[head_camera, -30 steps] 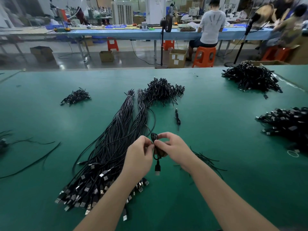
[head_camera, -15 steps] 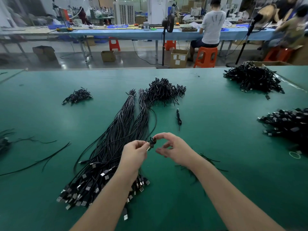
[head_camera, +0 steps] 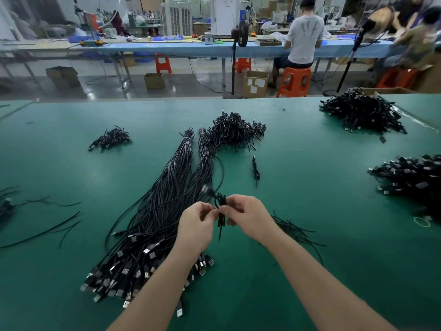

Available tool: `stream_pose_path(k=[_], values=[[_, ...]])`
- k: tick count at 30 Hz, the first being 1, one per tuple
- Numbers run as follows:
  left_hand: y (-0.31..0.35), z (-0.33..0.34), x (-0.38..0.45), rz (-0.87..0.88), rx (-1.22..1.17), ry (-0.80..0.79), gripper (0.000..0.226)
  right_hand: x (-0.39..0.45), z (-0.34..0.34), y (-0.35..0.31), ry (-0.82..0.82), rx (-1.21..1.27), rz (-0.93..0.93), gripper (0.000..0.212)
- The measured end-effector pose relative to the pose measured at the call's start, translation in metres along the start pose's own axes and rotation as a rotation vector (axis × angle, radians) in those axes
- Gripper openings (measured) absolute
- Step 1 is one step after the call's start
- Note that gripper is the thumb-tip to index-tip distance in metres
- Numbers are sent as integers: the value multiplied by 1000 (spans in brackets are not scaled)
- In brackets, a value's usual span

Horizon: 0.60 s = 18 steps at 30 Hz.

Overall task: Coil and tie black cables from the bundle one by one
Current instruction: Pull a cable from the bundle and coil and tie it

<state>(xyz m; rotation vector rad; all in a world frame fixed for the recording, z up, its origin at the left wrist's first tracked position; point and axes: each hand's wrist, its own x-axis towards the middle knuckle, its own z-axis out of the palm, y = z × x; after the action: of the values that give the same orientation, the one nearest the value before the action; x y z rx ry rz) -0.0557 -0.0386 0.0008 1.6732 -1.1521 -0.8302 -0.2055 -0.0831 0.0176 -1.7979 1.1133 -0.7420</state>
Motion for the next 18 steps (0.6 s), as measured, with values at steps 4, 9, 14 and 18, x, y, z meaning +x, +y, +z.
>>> stream_pose_path(k=[4,9,14,18], values=[[3,0,-9,395,271,87,15,6,-1,-4,-112,312,244,22],[-3,2,-10,540,400,127,10,12,-4,-5,-159,485,438,16],[-1,0,4,37,34,53,13,8,-3,-2,-89,153,182,27],[-2,-5,8,-225,-363,-148,15,3,-2,7,-37,-133,-66,25]])
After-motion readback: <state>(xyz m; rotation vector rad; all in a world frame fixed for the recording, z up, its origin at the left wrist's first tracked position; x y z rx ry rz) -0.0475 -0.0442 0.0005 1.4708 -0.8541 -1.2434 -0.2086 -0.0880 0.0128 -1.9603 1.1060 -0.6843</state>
